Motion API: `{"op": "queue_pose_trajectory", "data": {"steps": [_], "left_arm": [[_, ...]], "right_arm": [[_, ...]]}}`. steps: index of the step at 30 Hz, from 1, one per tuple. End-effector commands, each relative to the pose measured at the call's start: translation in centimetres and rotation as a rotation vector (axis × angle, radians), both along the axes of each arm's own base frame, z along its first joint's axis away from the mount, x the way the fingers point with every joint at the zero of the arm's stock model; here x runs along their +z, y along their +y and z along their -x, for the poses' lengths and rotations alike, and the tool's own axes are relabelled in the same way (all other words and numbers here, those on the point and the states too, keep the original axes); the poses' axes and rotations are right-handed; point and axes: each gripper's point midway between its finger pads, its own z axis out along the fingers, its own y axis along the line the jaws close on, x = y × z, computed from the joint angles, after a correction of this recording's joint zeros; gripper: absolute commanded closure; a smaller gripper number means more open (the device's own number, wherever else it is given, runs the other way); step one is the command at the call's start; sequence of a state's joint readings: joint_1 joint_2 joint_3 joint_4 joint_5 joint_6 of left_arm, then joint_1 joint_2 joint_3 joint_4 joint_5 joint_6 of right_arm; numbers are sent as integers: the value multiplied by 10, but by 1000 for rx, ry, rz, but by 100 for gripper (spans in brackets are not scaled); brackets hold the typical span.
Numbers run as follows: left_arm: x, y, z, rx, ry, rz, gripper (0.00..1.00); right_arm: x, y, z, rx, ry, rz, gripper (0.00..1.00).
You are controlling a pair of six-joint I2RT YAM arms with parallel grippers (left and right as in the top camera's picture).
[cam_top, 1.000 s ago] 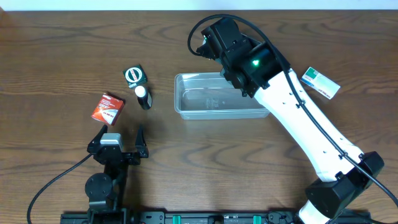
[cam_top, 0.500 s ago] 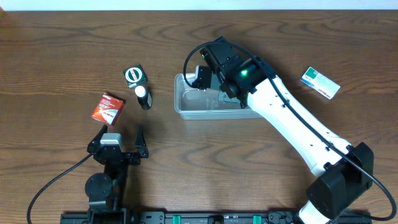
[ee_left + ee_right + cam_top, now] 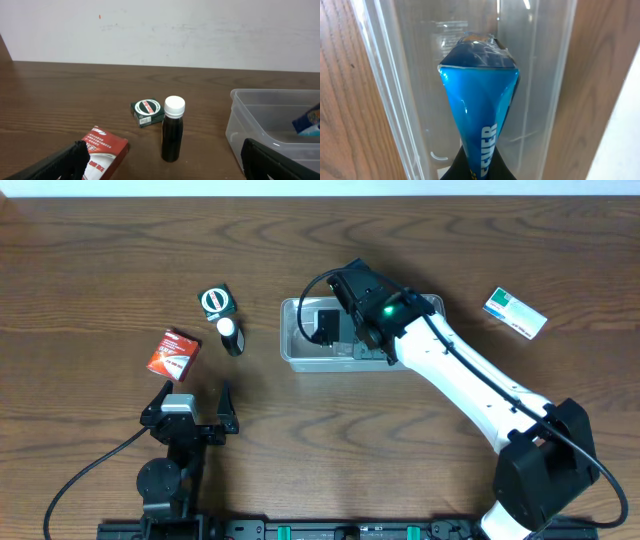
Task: Pack container
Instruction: 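Lift the blue box and carry it over the clear container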
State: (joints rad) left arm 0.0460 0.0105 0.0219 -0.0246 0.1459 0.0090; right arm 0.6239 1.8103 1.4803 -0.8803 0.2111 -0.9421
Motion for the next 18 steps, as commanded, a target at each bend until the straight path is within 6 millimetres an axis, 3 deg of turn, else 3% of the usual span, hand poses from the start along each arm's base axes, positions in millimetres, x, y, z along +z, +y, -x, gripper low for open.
{"op": "queue_pose_trajectory", "data": {"steps": [1, 18], "left_arm": [[-16, 0, 1, -3, 46, -14, 2], [-16, 0, 1, -3, 46, -14, 2]], "right_arm": [[8, -2, -1, 16, -9, -24, 99], [-6, -15, -3, 51, 31, -37, 99]]}}
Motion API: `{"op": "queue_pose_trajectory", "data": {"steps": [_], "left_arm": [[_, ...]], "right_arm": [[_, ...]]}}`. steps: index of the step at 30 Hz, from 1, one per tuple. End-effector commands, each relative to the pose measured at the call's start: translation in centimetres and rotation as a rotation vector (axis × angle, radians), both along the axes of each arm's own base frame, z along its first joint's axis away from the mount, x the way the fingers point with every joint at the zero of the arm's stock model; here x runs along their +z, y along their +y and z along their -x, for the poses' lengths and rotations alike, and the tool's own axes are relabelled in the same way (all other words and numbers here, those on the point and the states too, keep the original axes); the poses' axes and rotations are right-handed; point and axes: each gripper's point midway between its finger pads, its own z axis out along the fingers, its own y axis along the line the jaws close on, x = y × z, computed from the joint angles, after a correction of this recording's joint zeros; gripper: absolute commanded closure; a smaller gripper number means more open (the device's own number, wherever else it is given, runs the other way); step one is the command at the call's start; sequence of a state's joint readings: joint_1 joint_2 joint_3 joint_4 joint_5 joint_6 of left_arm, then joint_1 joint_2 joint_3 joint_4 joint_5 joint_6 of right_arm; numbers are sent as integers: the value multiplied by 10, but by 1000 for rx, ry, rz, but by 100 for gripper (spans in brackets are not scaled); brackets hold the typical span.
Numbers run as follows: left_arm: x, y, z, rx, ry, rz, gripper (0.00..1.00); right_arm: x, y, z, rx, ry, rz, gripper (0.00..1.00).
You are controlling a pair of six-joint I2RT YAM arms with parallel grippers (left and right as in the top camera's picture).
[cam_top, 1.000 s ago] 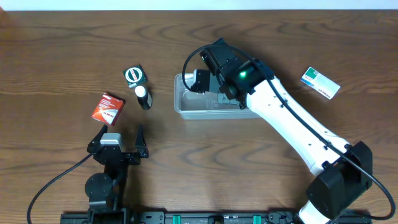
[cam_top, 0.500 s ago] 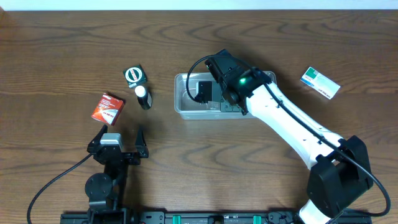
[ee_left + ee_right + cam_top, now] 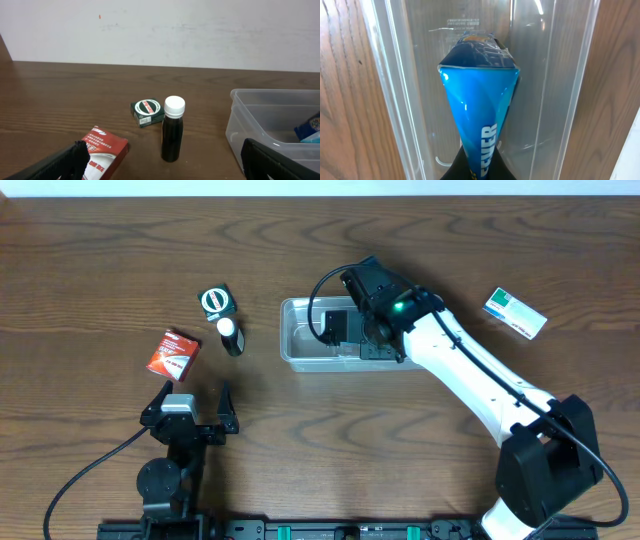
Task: Pack container
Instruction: 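Lift the blue box and carry it over the clear container, then lower the blue box into the container and release it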
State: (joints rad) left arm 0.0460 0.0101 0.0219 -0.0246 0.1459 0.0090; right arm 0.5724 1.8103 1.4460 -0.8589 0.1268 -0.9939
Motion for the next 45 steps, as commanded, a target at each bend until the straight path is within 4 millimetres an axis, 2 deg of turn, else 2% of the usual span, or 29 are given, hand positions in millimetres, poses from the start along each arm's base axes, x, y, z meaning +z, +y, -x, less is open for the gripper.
{"op": "queue_pose_trajectory", "data": {"steps": [1, 10, 24, 35, 45], "left_arm": [[-16, 0, 1, -3, 46, -14, 2], [-16, 0, 1, -3, 46, -14, 2], [-16, 0, 1, -3, 46, -14, 2], [-16, 0, 1, -3, 46, -14, 2], [-16, 0, 1, -3, 46, -14, 2]], "right_arm": [[5, -7, -5, 30, -28, 2, 99], [-6, -19, -25, 30, -118, 36, 99], [-9, -23, -28, 31, -132, 43, 99], [-30, -23, -34, 27, -107, 53, 99], [-31, -24, -35, 21, -105, 49, 99]]}}
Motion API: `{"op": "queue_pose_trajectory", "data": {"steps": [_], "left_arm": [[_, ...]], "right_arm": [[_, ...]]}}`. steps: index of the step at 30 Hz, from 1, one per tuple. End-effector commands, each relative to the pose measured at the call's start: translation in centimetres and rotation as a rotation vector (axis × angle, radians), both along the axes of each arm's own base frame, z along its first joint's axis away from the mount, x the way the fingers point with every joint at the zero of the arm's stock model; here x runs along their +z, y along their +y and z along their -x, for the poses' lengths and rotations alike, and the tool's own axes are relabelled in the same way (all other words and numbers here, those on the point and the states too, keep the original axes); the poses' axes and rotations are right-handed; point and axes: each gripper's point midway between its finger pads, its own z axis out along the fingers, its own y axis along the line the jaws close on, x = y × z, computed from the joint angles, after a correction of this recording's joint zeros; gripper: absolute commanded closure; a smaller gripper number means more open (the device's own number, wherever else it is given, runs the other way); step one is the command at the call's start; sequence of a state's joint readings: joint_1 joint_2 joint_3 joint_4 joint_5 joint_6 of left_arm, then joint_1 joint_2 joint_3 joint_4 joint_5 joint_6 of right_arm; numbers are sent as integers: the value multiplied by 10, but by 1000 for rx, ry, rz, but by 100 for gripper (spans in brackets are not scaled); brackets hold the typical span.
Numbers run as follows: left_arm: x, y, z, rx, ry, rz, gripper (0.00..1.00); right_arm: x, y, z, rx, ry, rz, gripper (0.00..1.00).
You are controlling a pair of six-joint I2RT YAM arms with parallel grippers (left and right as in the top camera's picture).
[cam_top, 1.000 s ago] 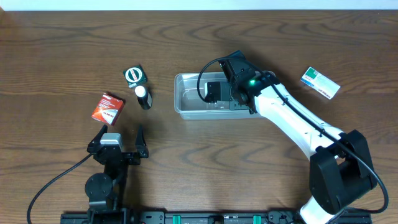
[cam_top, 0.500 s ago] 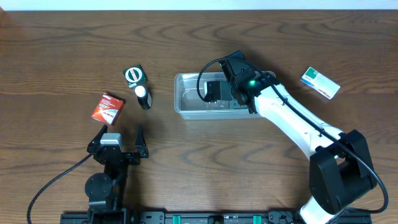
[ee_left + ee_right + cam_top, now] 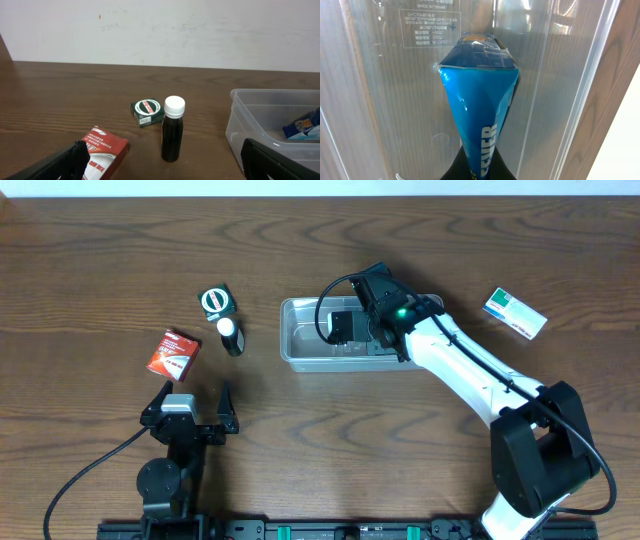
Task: Pack container
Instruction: 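Lower the blue box into the container and release it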
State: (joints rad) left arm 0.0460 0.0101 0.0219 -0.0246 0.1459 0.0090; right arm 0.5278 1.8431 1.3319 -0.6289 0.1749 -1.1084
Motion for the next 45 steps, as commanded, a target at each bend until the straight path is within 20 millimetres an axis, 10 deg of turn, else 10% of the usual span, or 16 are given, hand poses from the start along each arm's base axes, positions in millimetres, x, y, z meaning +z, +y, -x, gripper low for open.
{"op": "queue_pose_trajectory", "data": {"steps": [1, 29, 45], "left_arm": [[-16, 0, 1, -3, 46, -14, 2], [-16, 0, 1, -3, 46, -14, 2], [-16, 0, 1, -3, 46, -14, 2]], "right_arm": [[-1, -10, -6, -21, -3, 6, 99], [5, -5, -8, -65, -34, -9, 33], [99, 12, -3, -61, -248, -88, 21]]}}
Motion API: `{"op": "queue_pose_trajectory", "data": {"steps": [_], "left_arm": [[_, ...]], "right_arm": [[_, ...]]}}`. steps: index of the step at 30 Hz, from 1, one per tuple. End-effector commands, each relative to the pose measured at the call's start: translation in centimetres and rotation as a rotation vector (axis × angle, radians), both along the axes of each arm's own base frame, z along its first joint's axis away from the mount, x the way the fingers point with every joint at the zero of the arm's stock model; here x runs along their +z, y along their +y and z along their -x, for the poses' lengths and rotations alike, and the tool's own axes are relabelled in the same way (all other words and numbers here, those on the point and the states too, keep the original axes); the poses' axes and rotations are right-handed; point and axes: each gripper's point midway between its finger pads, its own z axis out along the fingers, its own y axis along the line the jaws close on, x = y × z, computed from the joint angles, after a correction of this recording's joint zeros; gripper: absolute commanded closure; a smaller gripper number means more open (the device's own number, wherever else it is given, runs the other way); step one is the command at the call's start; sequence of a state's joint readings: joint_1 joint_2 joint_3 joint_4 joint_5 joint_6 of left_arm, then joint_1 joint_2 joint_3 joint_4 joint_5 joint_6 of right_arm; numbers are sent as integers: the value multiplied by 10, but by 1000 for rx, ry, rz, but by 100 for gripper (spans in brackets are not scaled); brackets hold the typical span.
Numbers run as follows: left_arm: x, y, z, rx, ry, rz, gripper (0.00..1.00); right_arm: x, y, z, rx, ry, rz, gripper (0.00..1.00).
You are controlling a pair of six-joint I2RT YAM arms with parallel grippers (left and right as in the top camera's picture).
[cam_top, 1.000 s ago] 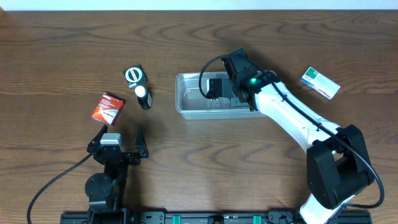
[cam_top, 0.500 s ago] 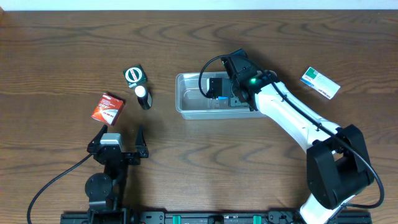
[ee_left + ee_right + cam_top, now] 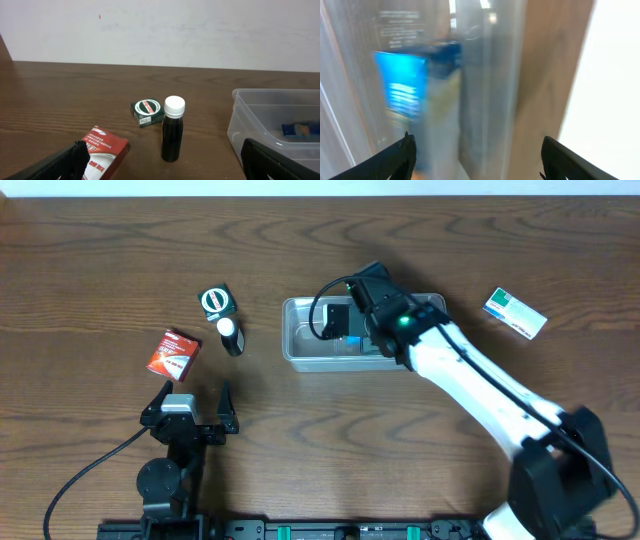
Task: Pack container
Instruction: 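Lower the blue box into the container and release it, then move right gripper to the white-green Panadol box and grasp it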
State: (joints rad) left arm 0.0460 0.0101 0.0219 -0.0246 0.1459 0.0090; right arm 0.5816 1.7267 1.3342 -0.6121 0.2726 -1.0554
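The clear plastic container [image 3: 296, 358] stands mid-table. A blue packet [image 3: 405, 82] lies inside it, blurred in the right wrist view and also seen through the wall as the blue packet [image 3: 298, 129]. My right gripper [image 3: 477, 145] hangs open just above the container, holding nothing, and shows from overhead as the right gripper [image 3: 343, 325]. My left gripper [image 3: 167, 167] rests open near the table's front, well short of the objects. Ahead of it stand a black bottle with a white cap [image 3: 172, 131], a green tin box [image 3: 146, 112] and a red box [image 3: 102, 150].
A white and teal box [image 3: 515, 314] lies to the right of the container. The red box [image 3: 173, 352], green box [image 3: 215, 302] and bottle [image 3: 231, 336] cluster left of it. The right arm [image 3: 480, 390] reaches diagonally across the right half of the table.
My right gripper has opened and let go of the blue packet, which now lies in the container. The gripper has drawn back a little. The left arm is unchanged.
My right gripper held the blue packet over the container's left part, then lower and further inside it, then close to the floor. Now the packet lies loose in the container and the gripper is open. The left arm and the other items never moved.
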Motion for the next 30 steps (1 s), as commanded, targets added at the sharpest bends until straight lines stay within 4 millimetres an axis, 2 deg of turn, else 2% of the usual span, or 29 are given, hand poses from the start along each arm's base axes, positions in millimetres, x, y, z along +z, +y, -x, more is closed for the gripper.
{"op": "queue_pose_trajectory", "data": {"steps": [1, 7, 9, 10, 12, 15, 20, 22, 25, 30], "left_arm": [[-16, 0, 1, -3, 46, -14, 2], [-16, 0, 1, -3, 46, -14, 2], [-16, 0, 1, -3, 46, -14, 2], [-16, 0, 1, -3, 46, -14, 2], [-16, 0, 1, -3, 46, -14, 2], [-16, 0, 1, -3, 46, -14, 2], [-16, 0, 1, -3, 46, -14, 2], [-16, 0, 1, -3, 46, -14, 2], [-16, 0, 1, -3, 46, -14, 2], [-16, 0, 1, -3, 46, -14, 2]], "right_arm": [[52, 2, -1, -23, -106, -76, 21], [101, -3, 7, -78, -195, -199, 17], [116, -9, 6, -151, -223, -283, 11], [121, -12, 5, -194, -230, -326, 5], [128, -20, 3, -307, -228, -428, 1], [124, -43, 0, -532, -189, -562, 1], [100, -99, 0, -958, -44, -785, 5], [95, -113, 0, -1018, 30, -856, 1], [93, -137, -2, -1066, 95, -928, 1], [95, -184, -8, -1180, 69, -994, 1]]}}
